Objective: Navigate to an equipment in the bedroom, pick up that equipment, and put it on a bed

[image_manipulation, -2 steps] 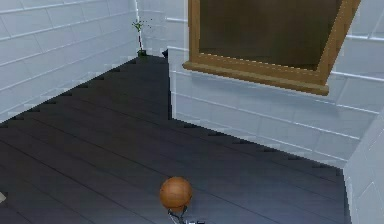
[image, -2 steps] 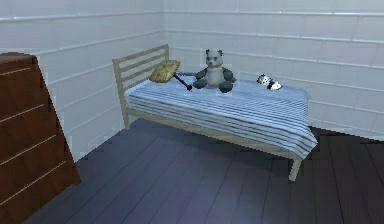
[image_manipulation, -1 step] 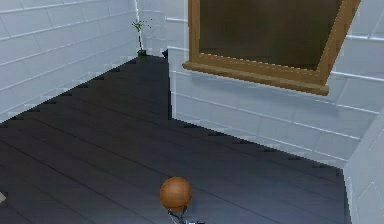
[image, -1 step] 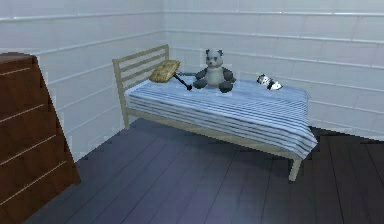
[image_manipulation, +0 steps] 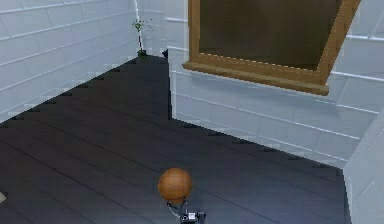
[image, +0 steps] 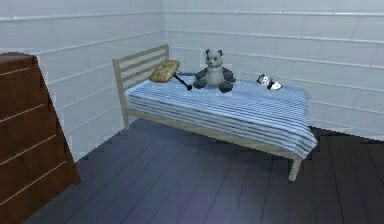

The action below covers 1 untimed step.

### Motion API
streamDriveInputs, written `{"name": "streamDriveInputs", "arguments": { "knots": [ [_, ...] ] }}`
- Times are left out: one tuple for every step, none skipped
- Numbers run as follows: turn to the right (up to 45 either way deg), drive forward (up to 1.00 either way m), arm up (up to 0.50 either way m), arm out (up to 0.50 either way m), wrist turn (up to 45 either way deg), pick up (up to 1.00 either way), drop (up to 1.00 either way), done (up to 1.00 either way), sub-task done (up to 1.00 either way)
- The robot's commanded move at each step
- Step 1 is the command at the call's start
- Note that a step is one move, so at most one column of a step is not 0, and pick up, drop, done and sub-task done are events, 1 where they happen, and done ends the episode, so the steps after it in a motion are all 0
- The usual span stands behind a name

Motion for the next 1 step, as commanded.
{"name": "streamDriveInputs", "arguments": {
  "knots": [
    [0.0, 0.00, 0.50, 0.00, 0.0, 0.00, 0.00, 0.00, 0.00]
  ]
}}
